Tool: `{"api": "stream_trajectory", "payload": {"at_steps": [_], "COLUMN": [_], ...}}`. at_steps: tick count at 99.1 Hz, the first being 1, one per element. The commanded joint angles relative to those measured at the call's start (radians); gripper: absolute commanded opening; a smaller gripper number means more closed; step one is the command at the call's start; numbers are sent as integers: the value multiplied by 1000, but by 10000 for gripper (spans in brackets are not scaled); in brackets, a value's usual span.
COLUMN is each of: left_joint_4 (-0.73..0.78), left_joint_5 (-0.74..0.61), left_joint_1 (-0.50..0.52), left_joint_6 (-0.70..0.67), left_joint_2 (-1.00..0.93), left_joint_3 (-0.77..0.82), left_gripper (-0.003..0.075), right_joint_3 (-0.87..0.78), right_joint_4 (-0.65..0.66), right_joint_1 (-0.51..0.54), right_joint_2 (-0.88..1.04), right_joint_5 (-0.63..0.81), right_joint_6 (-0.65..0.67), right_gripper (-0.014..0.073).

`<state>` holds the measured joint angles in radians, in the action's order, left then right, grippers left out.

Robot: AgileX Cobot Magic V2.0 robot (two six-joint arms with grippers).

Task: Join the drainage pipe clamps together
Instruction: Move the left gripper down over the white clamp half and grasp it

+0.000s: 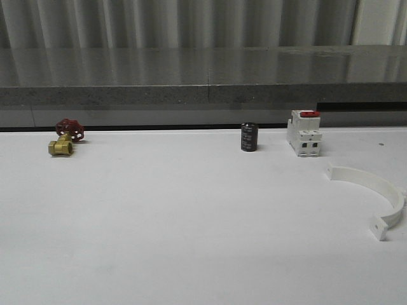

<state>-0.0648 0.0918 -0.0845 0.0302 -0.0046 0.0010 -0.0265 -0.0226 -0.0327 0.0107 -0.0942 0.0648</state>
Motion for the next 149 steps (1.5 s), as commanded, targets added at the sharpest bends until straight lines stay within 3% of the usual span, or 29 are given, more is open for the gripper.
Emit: {"api": "stream_trajectory", "payload": {"at_steps": [1,39,63,71,94,101,117,149], "left_joint_4": [-2,-4,-18,-18,-13,-7,-24,-43], "left_joint_5": [-85,-113,-92,-19,448,535,651,683], "left_joint_1": [1,1,1,1,1,1,1,1], "left_joint_6": [-3,-3,-3,-3,-3,-3,-3,-3], "left_joint_2": [-26,-26,35,99,390,474,610,755], "left_joint_3": [44,35,-144,-232,-599,-684,-787,-796], "left_gripper": [-21,-21,-21,-21,-21,-21,-21,-21], "right_joint_3": [16,16,16,16,16,16,16,16], "right_joint_4": [0,0,0,0,0,0,0,0], "right_joint_1": [6,6,6,6,6,6,6,6], "right_joint_2": [19,19,19,19,19,19,19,19], "right_joint_5": [83,83,83,83,83,83,83,83], "right_joint_6": [-8,-8,-8,-8,-8,-8,-8,-8], "right_gripper": [-68,-68,-68,-68,-68,-68,-68,-68]}}
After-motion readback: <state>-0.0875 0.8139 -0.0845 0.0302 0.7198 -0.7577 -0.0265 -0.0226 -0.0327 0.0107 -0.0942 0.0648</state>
